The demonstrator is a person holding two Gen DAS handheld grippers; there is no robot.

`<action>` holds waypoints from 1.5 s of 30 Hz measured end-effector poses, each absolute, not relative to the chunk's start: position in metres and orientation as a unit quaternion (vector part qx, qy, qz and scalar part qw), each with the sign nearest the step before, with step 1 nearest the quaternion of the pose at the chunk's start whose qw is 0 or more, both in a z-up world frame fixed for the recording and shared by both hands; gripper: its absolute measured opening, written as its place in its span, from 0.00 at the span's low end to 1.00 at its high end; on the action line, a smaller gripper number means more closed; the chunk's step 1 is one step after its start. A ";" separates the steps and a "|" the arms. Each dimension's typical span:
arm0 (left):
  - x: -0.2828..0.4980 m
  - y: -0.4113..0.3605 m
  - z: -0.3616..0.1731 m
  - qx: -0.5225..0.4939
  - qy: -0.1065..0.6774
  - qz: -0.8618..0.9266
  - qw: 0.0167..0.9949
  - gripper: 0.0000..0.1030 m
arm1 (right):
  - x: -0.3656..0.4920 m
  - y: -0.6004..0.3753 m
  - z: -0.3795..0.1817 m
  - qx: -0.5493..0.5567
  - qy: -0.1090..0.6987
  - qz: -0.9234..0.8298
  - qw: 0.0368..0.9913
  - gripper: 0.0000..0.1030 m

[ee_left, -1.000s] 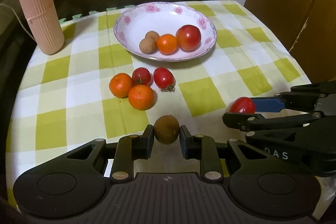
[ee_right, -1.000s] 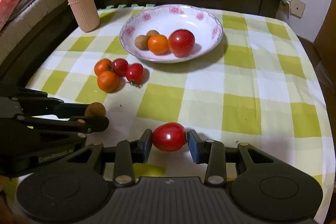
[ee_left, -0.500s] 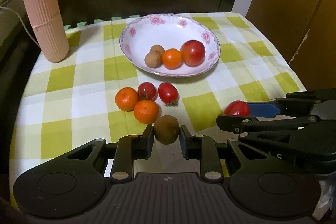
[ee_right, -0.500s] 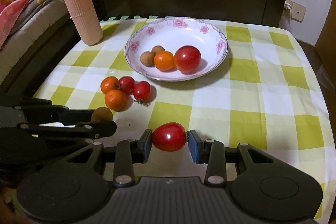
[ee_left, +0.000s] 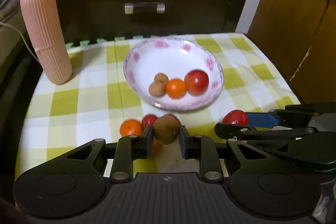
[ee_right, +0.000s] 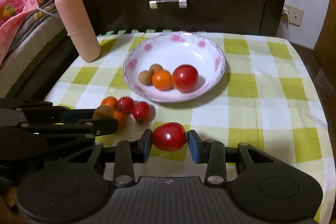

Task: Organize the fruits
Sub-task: 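Carry the longan in the left gripper over the bowl while the right carries the cherry tomato, then open the left gripper to drop the longan while the right releases the cherry tomato into the bowl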

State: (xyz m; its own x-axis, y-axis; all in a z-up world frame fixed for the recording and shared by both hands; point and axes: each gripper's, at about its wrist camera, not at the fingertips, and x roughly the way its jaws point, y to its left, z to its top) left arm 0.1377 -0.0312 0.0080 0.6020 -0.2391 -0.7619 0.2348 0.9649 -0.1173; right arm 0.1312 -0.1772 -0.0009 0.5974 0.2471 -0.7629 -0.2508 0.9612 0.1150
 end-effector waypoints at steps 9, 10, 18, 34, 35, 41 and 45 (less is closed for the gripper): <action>0.167 -0.038 0.019 0.002 0.403 -0.130 0.906 0.31 | 0.157 -0.184 0.007 0.017 0.413 0.131 0.901 0.35; 0.171 -0.038 0.020 0.001 0.402 -0.130 0.906 0.31 | 0.161 -0.185 0.007 0.017 0.412 0.130 0.902 0.35; 0.192 -0.039 0.018 0.003 0.397 -0.125 0.909 0.31 | 0.187 -0.186 0.008 0.020 0.402 0.130 0.906 0.35; 0.228 -0.043 0.004 -0.006 0.405 -0.118 0.907 0.31 | 0.233 -0.187 -0.001 0.012 0.387 0.124 0.913 0.35; 0.229 -0.043 0.003 -0.006 0.407 -0.118 0.906 0.31 | 0.237 -0.187 -0.002 0.012 0.387 0.124 0.914 0.35; 0.237 -0.045 -0.007 -0.003 0.414 -0.114 0.903 0.31 | 0.253 -0.187 -0.008 0.009 0.386 0.129 0.913 0.35; 0.240 -0.045 -0.010 -0.003 0.418 -0.112 0.902 0.31 | 0.259 -0.186 -0.012 0.005 0.386 0.131 0.913 0.35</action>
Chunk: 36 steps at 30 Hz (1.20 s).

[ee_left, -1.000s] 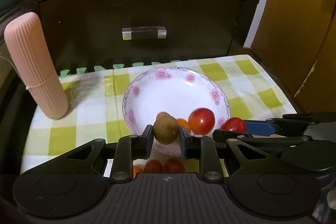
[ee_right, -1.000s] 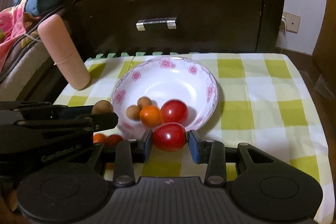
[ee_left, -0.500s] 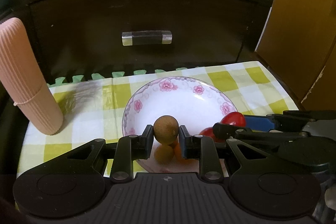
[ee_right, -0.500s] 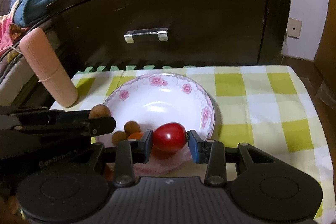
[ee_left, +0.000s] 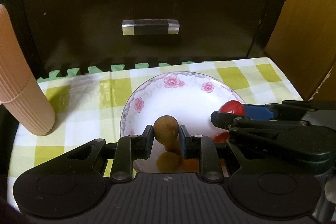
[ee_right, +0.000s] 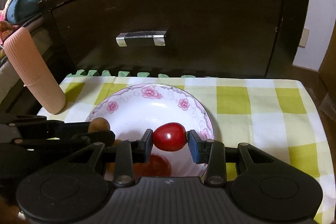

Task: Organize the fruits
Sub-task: 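Open the left gripper to drop the longan while the right releases the cherry tomato into the bowl, then lift both grippers away from the bowl toward the remaining fruit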

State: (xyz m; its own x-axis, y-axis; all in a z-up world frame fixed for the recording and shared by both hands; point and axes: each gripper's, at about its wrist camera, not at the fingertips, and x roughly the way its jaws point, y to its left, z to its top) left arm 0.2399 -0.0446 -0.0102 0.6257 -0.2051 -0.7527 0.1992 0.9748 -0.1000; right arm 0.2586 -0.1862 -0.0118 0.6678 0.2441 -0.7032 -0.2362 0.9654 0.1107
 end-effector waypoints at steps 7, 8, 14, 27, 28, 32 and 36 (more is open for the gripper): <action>0.245 -0.044 -0.014 -0.008 0.422 -0.106 0.900 0.31 | 0.262 -0.184 -0.016 0.003 0.388 0.134 0.912 0.35; 0.246 -0.043 -0.014 -0.009 0.422 -0.105 0.900 0.32 | 0.263 -0.184 -0.017 0.003 0.388 0.135 0.912 0.35; 0.248 -0.038 -0.012 -0.021 0.420 -0.100 0.902 0.40 | 0.269 -0.184 -0.017 0.009 0.387 0.134 0.912 0.35; 0.242 -0.036 -0.003 -0.028 0.412 -0.094 0.906 0.46 | 0.270 -0.184 -0.010 0.016 0.383 0.131 0.914 0.36; 0.241 -0.035 -0.002 -0.029 0.411 -0.094 0.906 0.47 | 0.270 -0.184 -0.009 0.017 0.382 0.130 0.915 0.36; 0.235 -0.035 0.003 -0.028 0.407 -0.097 0.908 0.49 | 0.264 -0.185 -0.004 0.018 0.376 0.128 0.918 0.36; 0.224 -0.037 0.011 -0.020 0.399 -0.103 0.911 0.53 | 0.254 -0.188 0.004 0.019 0.369 0.125 0.921 0.36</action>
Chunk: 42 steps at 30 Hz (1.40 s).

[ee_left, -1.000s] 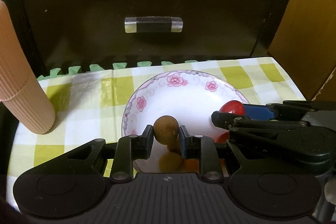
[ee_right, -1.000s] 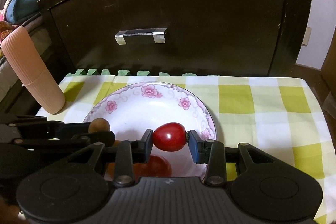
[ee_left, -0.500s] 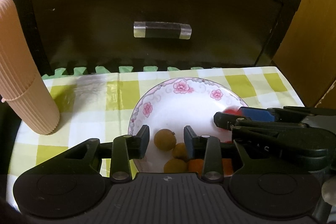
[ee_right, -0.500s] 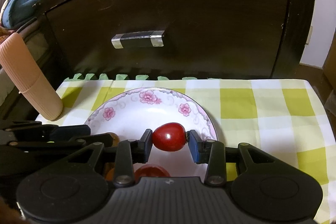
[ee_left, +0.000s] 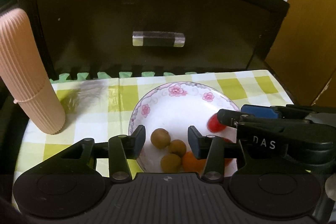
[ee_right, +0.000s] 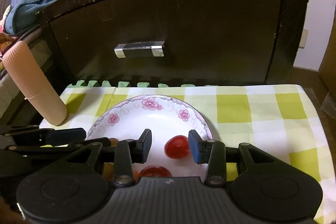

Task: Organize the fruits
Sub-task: 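Lift both grippers away from the bowl toward the remaining fruit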

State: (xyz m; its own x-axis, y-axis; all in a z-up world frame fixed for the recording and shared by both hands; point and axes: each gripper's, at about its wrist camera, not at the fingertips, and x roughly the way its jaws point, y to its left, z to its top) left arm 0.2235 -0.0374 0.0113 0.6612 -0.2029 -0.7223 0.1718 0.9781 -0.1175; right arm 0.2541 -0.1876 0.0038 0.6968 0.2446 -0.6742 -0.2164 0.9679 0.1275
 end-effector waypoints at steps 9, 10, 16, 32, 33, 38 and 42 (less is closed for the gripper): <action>0.197 -0.035 0.021 -0.005 0.392 -0.105 0.914 0.57 | 0.224 -0.193 0.013 0.024 0.364 0.119 0.923 0.36; 0.195 -0.033 0.021 -0.004 0.392 -0.104 0.914 0.57 | 0.220 -0.194 0.013 0.025 0.364 0.119 0.923 0.36; 0.181 -0.025 0.021 -0.007 0.397 -0.100 0.912 0.58 | 0.198 -0.193 0.015 0.023 0.365 0.120 0.923 0.36; 0.151 -0.007 0.016 0.010 0.419 -0.095 0.903 0.59 | 0.160 -0.172 -0.004 0.015 0.394 0.151 0.906 0.36; 0.150 -0.005 0.016 0.010 0.421 -0.094 0.902 0.59 | 0.159 -0.170 -0.005 0.014 0.395 0.153 0.906 0.36; 0.142 0.008 0.016 0.003 0.433 -0.089 0.897 0.60 | 0.156 -0.161 -0.011 0.007 0.406 0.166 0.899 0.36; 0.141 0.015 0.018 -0.010 0.439 -0.086 0.895 0.60 | 0.153 -0.153 -0.017 -0.004 0.412 0.180 0.893 0.36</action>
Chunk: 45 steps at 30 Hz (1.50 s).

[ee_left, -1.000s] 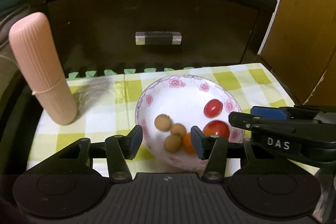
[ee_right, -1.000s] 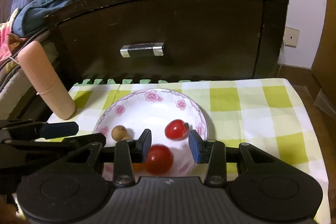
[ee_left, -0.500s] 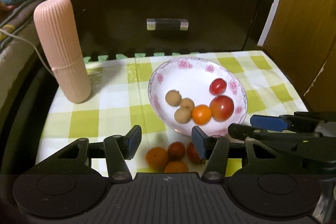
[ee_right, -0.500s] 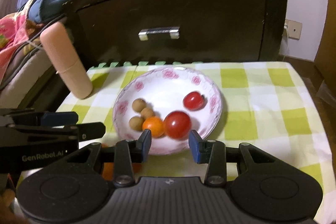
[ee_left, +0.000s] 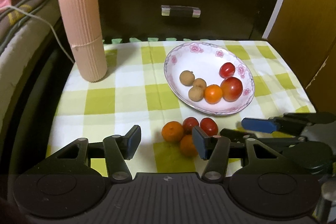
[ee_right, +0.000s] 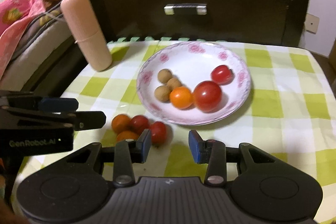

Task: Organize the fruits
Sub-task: 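Lift both grippers away from the bowl toward the remaining fruit, then grasp a red cherry tomato with the right gripper while the left grasps an orange tangerine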

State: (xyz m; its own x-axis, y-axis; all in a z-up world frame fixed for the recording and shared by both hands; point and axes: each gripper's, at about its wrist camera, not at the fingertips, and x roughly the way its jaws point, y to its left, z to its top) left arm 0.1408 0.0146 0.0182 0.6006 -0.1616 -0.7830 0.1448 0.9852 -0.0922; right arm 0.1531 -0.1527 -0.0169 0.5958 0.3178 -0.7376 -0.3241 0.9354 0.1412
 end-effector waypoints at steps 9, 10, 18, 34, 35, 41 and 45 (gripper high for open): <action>0.141 0.016 0.015 -0.015 0.450 -0.094 0.888 0.62 | 0.163 -0.146 -0.031 -0.009 0.426 0.184 0.886 0.36; 0.141 0.016 0.015 -0.015 0.452 -0.095 0.887 0.62 | 0.164 -0.146 -0.032 -0.009 0.427 0.187 0.885 0.36; 0.132 0.016 0.016 -0.011 0.461 -0.111 0.880 0.63 | 0.177 -0.141 -0.044 -0.007 0.429 0.203 0.880 0.36; 0.130 0.000 0.000 0.024 0.486 -0.139 0.863 0.64 | 0.187 -0.137 -0.046 -0.009 0.439 0.227 0.869 0.26; 0.130 -0.001 -0.001 0.027 0.486 -0.141 0.862 0.64 | 0.185 -0.139 -0.046 -0.009 0.440 0.227 0.869 0.24; 0.134 -0.012 -0.010 0.040 0.485 -0.156 0.860 0.64 | 0.179 -0.147 -0.044 -0.013 0.449 0.223 0.865 0.24; 0.142 -0.020 -0.019 0.046 0.483 -0.162 0.859 0.63 | 0.177 -0.153 -0.041 -0.014 0.450 0.218 0.866 0.24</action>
State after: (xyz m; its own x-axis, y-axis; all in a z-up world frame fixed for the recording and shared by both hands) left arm 0.1419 -0.0204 -0.0194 0.4806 -0.2347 -0.8449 0.3237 0.9430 -0.0778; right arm 0.1771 -0.1532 -0.0406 0.4998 0.3643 -0.7858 -0.3902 0.9047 0.1713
